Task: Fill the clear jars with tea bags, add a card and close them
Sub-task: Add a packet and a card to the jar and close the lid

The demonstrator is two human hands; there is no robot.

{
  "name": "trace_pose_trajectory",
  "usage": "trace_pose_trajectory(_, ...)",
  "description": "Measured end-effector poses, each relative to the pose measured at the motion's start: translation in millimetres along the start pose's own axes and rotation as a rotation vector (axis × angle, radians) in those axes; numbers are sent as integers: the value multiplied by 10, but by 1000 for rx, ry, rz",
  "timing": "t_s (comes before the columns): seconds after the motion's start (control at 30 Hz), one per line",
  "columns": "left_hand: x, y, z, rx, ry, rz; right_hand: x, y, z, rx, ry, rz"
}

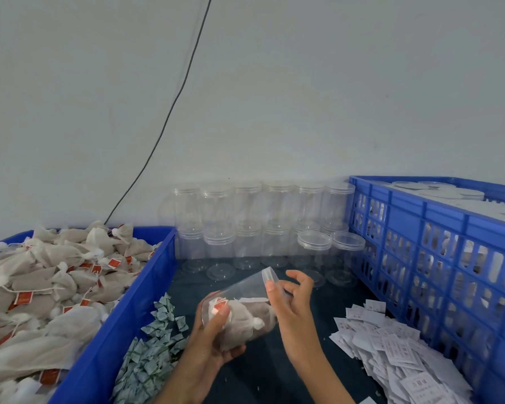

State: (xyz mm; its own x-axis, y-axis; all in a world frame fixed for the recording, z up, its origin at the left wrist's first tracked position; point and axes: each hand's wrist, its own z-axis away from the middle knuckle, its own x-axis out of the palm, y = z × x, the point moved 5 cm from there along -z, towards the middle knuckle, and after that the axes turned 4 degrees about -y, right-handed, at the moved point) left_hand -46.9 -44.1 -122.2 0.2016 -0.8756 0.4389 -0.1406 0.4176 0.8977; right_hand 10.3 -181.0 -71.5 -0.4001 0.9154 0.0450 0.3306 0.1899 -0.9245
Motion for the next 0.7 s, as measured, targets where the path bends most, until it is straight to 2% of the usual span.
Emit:
trace_pose_trajectory(0.13,15,-56,-3,-100,-32,73,-19,-10,-11,35,-61,-66)
trace_pose_trajectory(0.27,11,-62,-4,-113,-66,88,-31,18,-27,27,18,-105)
trace_pose_trajectory(0.57,93,19,27,43,-77,-24,-84,107,-19,39,115,-150)
trace_pose_trajectory(0.7,163,37,13,166,-11,-4,-75,158,-73,95,128,-293)
